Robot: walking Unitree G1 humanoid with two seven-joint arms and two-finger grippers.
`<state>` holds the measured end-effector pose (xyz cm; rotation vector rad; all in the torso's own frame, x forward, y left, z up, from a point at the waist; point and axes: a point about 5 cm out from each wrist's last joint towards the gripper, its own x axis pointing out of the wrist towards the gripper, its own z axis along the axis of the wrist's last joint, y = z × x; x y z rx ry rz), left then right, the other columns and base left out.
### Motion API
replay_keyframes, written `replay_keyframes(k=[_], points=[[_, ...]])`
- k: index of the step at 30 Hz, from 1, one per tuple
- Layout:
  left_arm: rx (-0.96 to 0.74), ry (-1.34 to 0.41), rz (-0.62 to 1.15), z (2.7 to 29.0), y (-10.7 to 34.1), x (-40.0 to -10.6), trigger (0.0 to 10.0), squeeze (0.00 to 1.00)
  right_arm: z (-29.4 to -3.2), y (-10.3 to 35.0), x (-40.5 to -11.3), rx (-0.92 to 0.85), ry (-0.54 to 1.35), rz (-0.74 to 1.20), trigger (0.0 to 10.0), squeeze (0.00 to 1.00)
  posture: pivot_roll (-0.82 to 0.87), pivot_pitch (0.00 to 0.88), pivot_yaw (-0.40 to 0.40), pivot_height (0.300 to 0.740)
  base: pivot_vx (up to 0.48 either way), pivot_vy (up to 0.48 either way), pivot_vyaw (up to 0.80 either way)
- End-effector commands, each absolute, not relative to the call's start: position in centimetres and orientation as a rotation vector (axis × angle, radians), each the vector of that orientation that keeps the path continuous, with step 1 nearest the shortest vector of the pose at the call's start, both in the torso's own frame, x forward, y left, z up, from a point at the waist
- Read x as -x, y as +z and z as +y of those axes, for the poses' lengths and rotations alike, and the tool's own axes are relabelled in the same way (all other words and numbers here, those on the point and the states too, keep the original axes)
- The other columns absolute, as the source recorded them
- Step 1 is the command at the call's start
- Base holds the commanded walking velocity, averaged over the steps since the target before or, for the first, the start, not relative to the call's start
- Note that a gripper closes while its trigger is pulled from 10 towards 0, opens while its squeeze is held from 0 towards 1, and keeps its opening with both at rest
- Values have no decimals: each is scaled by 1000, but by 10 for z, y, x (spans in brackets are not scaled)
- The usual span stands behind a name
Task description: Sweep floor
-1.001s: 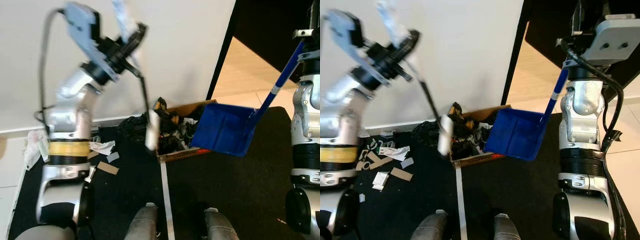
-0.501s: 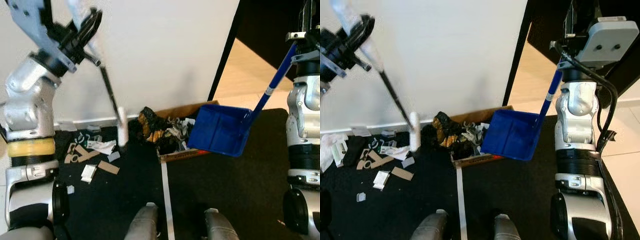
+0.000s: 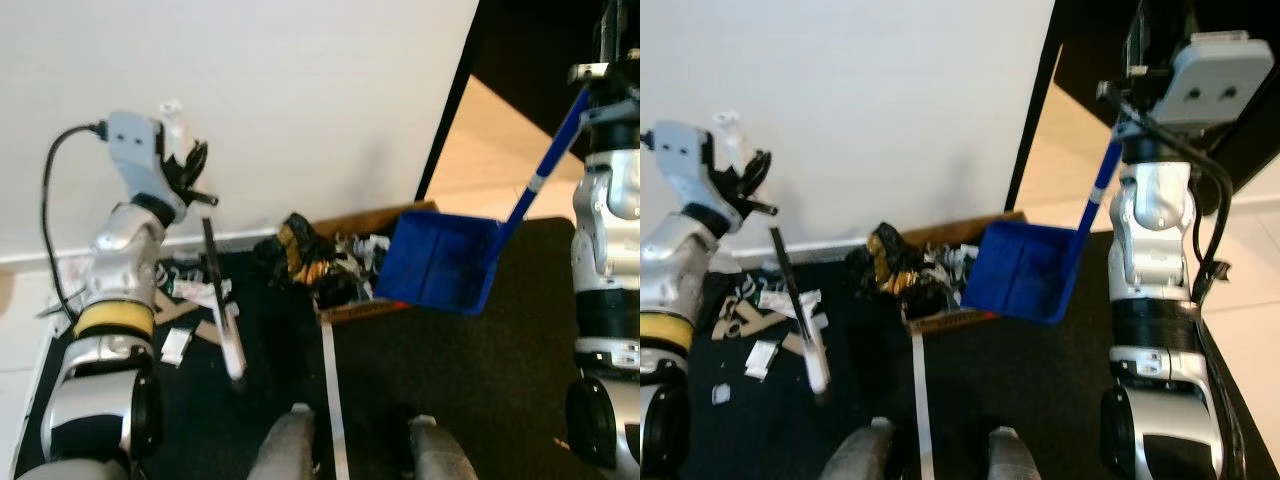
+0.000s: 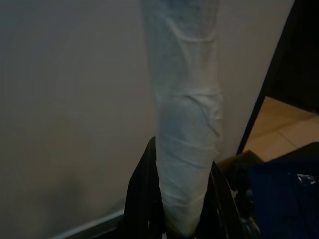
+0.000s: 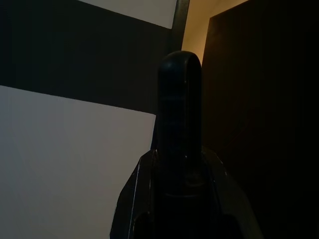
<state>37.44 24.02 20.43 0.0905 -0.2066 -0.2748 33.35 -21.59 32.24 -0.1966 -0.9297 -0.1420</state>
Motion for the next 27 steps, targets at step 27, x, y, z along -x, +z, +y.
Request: replay_keyframes(k=[27], points=[[146,-553,-387,180,231,-395,10000,0,-219,339,-312,223,-156,-1001,10000,0,48,238,70,740,0,0,0]])
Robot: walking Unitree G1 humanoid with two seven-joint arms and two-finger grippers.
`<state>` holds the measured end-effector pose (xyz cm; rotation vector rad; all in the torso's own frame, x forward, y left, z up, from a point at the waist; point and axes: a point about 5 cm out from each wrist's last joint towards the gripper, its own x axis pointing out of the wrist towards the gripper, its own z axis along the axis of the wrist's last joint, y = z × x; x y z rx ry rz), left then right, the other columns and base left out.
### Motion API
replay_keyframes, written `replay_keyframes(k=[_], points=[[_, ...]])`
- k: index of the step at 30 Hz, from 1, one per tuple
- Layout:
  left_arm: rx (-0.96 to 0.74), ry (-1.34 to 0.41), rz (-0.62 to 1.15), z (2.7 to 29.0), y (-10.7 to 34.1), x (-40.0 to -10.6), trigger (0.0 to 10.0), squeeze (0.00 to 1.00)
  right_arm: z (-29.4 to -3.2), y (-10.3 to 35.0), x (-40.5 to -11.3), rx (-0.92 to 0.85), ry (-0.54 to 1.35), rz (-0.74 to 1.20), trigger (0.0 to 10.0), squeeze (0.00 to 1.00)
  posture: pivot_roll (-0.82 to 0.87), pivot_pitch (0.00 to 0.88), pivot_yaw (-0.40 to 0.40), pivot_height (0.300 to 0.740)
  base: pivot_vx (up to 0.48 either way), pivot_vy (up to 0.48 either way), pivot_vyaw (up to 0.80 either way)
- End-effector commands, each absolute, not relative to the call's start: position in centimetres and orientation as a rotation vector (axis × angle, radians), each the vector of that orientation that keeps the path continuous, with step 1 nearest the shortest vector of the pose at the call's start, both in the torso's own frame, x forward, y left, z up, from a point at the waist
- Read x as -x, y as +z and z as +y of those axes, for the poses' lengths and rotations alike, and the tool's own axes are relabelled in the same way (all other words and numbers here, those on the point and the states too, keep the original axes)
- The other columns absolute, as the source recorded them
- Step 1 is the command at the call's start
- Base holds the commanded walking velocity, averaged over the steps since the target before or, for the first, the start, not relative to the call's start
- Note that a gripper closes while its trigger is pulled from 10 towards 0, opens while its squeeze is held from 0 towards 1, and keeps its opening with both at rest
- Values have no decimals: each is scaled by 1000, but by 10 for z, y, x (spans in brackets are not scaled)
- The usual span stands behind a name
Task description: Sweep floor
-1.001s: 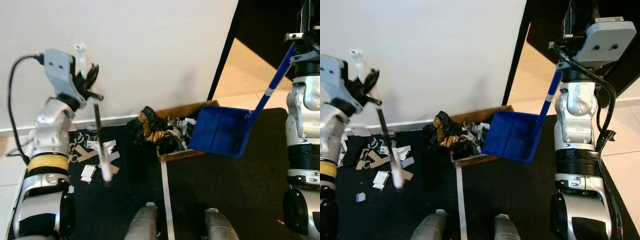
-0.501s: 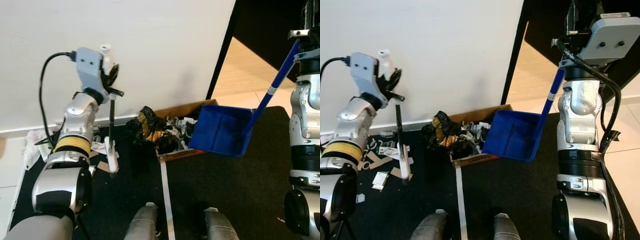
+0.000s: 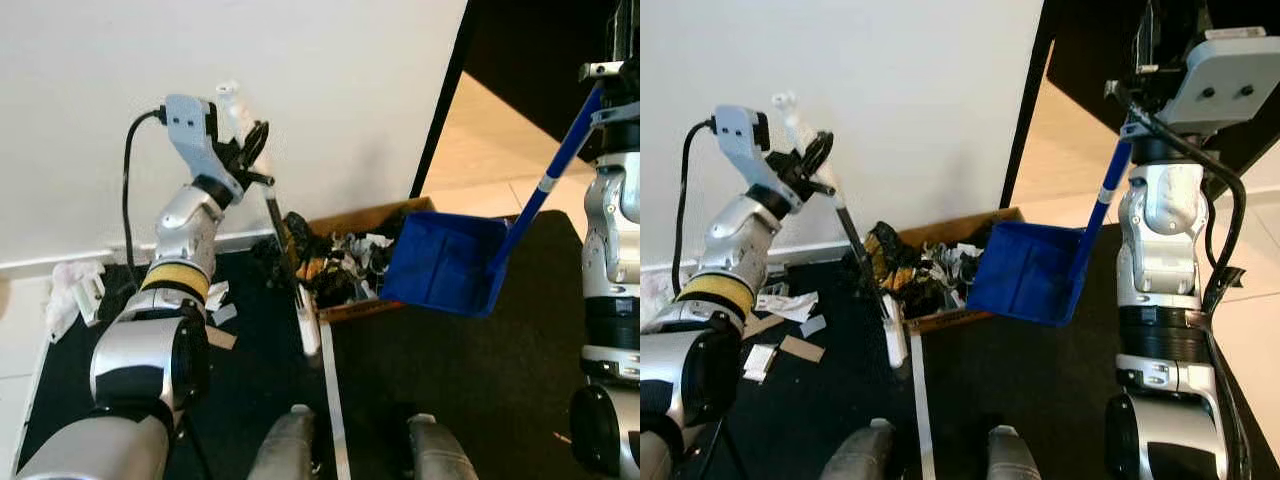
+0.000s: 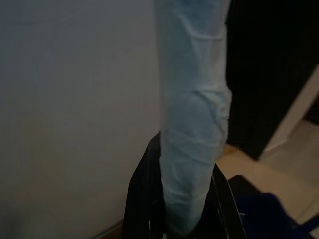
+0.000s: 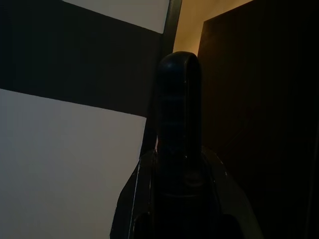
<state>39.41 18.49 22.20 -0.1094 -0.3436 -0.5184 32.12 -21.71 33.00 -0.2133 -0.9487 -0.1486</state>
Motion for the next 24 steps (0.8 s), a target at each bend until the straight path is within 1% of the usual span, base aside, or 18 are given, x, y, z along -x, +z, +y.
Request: replay_keyframes(k=[1,5,13,16,19,21,23,24], points=[[146,-553,-387,180,231,-395,10000,0,-219,339,-312,223,-156,-1001,10000,0,48,238,70,740,0,0,0],[224,-620,-454,176,244,-395,10000,0,-219,339,-312,217,-153,-1001,10000,0,56,235,68,740,0,0,0],[246,-697,-588,159,275,-395,10000,0,-217,339,-313,209,-145,-1001,10000,0,61,232,65,740,0,0,0],[255,-718,-605,154,279,-395,10000,0,-217,339,-313,208,-145,-1000,10000,0,62,230,66,740,0,0,0],[269,-796,-623,139,285,-393,10000,0,-216,339,-314,208,-146,-1000,10000,0,62,224,74,740,0,0,0],[269,-796,-623,139,285,-393,10000,0,-216,339,-314,208,-146,-1000,10000,0,62,224,74,740,0,0,0],[227,-885,-619,138,286,-388,10000,0,-217,340,-312,209,-153,-1004,10000,0,64,218,84,740,0,0,0],[227,-885,-619,138,286,-388,10000,0,-217,340,-312,209,-153,-1004,10000,0,64,218,84,740,0,0,0]])
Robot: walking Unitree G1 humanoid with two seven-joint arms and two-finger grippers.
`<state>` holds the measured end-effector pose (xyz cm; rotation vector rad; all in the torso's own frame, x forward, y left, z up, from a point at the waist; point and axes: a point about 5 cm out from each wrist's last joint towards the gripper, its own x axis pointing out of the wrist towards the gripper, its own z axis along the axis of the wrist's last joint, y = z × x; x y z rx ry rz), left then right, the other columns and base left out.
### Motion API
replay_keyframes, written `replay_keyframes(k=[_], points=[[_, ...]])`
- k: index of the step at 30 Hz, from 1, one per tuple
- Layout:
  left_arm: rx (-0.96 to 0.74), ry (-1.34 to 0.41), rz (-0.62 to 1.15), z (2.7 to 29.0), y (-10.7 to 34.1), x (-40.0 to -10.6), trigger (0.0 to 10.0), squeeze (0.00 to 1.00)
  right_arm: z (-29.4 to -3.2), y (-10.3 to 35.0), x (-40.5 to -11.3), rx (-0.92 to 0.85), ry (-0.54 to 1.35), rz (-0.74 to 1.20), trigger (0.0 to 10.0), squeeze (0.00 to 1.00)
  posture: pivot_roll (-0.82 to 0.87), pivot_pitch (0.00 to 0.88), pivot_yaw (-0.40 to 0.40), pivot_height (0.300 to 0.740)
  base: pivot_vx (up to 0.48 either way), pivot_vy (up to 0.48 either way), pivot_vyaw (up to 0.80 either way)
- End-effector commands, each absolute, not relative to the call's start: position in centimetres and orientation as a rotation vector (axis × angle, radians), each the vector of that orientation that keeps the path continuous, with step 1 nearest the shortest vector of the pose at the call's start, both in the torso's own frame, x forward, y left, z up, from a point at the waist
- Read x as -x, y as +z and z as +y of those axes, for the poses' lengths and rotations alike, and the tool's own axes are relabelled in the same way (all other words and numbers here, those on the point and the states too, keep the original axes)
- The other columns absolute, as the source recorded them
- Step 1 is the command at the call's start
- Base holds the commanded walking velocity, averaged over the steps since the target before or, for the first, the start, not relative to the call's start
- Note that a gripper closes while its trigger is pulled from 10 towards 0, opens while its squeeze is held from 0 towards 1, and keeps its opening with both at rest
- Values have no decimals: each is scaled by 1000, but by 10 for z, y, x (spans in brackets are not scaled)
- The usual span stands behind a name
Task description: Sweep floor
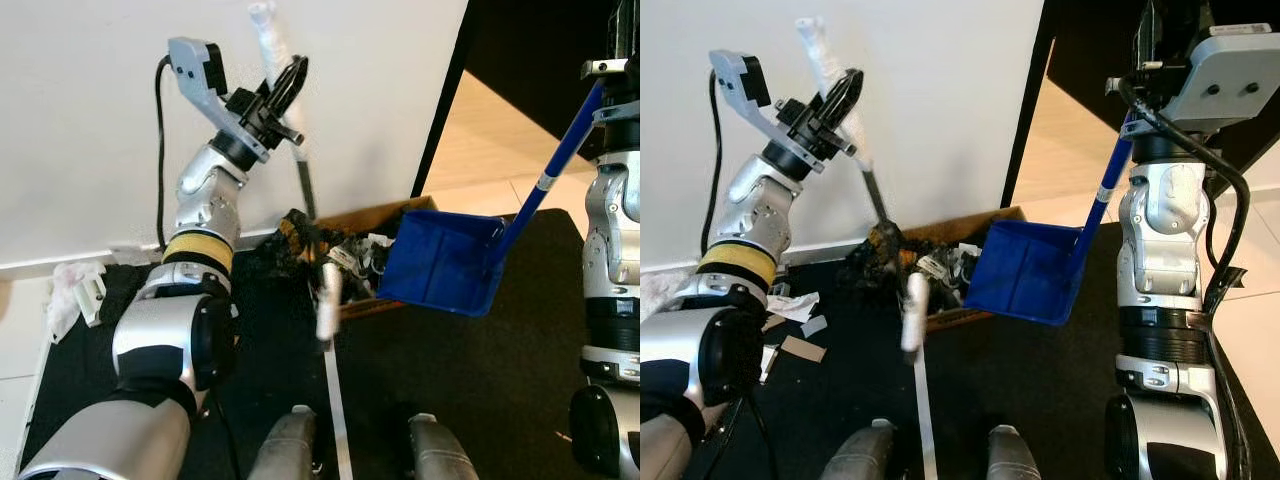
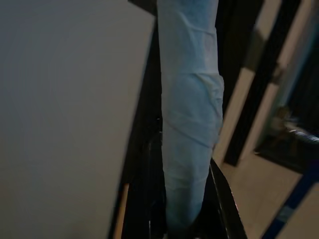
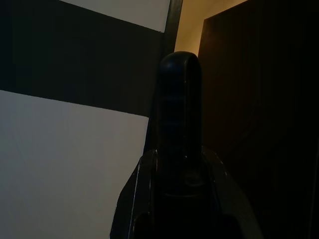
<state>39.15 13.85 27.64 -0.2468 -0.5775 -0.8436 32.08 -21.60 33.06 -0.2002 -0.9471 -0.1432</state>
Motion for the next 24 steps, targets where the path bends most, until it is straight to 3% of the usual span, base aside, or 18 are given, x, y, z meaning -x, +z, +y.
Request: replay_keyframes(k=[1,8,15,24], points=[[212,-923,-626,141,288,-384,10000,0,-218,340,-311,211,-158,-1004,10000,0,64,218,84,740,0,0,0],[102,-954,-666,164,304,-370,10000,0,-220,337,-310,207,-165,-999,10000,0,88,211,82,740,0,0,0],[-161,-765,-798,214,345,-356,10000,0,-217,335,-313,192,-145,-996,10000,0,103,213,69,740,0,0,0],[-293,-652,-761,240,358,-356,10000,0,-218,335,-312,205,-153,-989,10000,0,81,222,81,740,0,0,0]])
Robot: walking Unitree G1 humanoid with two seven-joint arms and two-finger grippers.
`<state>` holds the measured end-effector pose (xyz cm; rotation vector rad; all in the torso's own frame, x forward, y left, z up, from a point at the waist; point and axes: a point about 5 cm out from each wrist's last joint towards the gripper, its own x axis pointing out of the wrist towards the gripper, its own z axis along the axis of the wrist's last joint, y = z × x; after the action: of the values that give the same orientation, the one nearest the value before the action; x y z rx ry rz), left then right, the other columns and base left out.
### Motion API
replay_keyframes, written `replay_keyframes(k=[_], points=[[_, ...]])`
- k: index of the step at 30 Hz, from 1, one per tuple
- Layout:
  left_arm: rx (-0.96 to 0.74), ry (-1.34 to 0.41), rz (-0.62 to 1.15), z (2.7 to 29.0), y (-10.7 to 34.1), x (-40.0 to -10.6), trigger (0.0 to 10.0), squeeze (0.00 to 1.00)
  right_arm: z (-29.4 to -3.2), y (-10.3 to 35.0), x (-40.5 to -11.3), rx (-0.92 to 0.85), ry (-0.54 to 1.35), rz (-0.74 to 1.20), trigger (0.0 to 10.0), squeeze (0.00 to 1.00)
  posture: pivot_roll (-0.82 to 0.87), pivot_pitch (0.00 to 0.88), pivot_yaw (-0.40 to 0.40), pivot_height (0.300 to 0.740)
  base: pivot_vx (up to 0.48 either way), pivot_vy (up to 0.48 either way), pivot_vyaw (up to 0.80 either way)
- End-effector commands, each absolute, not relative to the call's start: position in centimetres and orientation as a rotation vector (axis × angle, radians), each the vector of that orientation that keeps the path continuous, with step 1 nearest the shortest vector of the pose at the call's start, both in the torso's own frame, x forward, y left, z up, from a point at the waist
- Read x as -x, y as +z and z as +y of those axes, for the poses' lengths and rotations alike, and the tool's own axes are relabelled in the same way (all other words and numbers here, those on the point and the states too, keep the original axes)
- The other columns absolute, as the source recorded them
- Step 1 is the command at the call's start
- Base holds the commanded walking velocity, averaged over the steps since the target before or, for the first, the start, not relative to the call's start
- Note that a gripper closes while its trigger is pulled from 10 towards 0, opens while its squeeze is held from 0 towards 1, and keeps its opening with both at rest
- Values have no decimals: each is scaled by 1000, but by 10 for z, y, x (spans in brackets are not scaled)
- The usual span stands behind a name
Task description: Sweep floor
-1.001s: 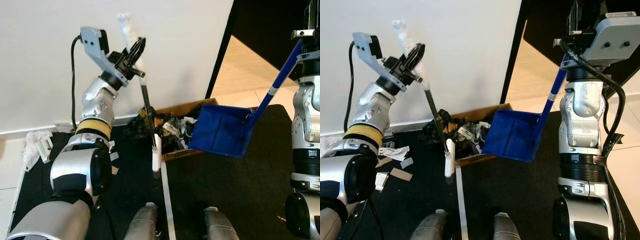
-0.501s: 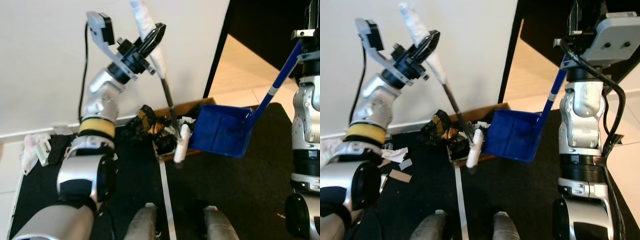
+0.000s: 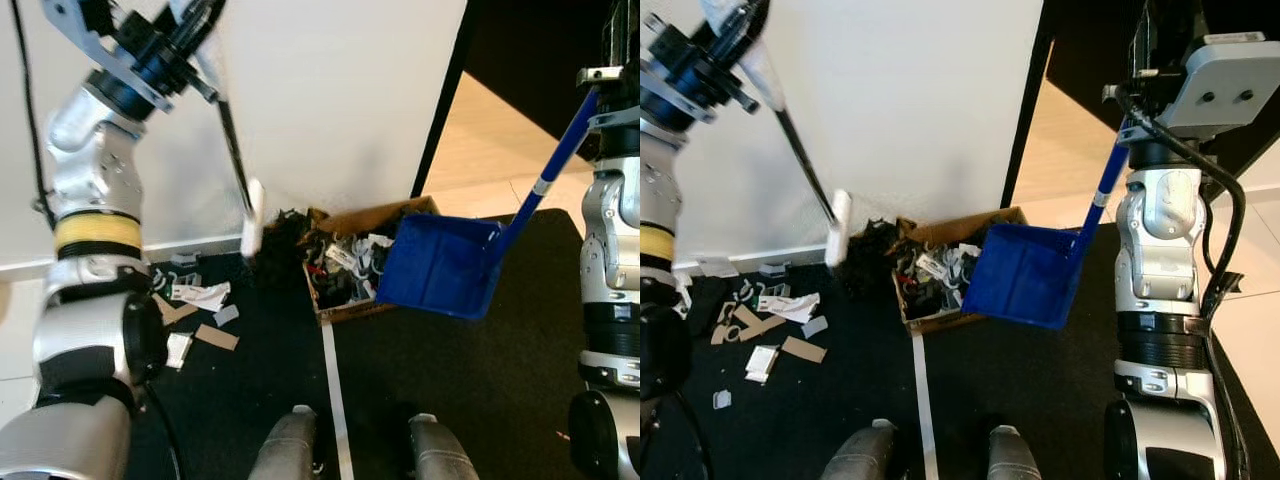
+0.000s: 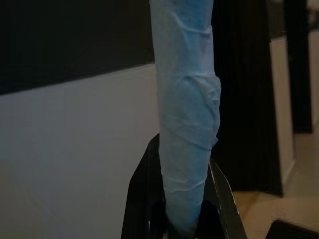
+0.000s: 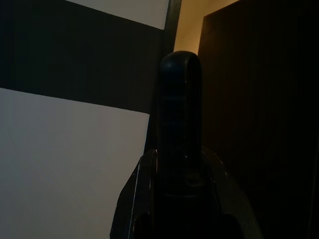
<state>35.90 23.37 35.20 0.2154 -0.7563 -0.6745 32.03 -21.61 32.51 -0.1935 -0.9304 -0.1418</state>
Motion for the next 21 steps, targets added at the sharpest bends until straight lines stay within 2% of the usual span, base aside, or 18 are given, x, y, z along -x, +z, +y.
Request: replay_keyframes(k=[1,9,14,21], points=[[-320,-634,-748,241,356,-357,10000,0,-219,335,-311,206,-155,-988,10000,0,79,223,81,740,0,0,0],[-426,-544,-646,235,321,-371,10000,0,-220,336,-309,212,-156,-988,10000,0,56,248,80,740,0,0,0],[-335,-480,-580,226,293,-381,10000,0,-222,341,-304,236,-153,-990,10000,0,0,291,91,740,0,0,0],[-309,-501,-569,209,287,-388,10000,0,-228,345,-290,286,-186,-996,10000,0,-76,311,136,740,0,0,0]])
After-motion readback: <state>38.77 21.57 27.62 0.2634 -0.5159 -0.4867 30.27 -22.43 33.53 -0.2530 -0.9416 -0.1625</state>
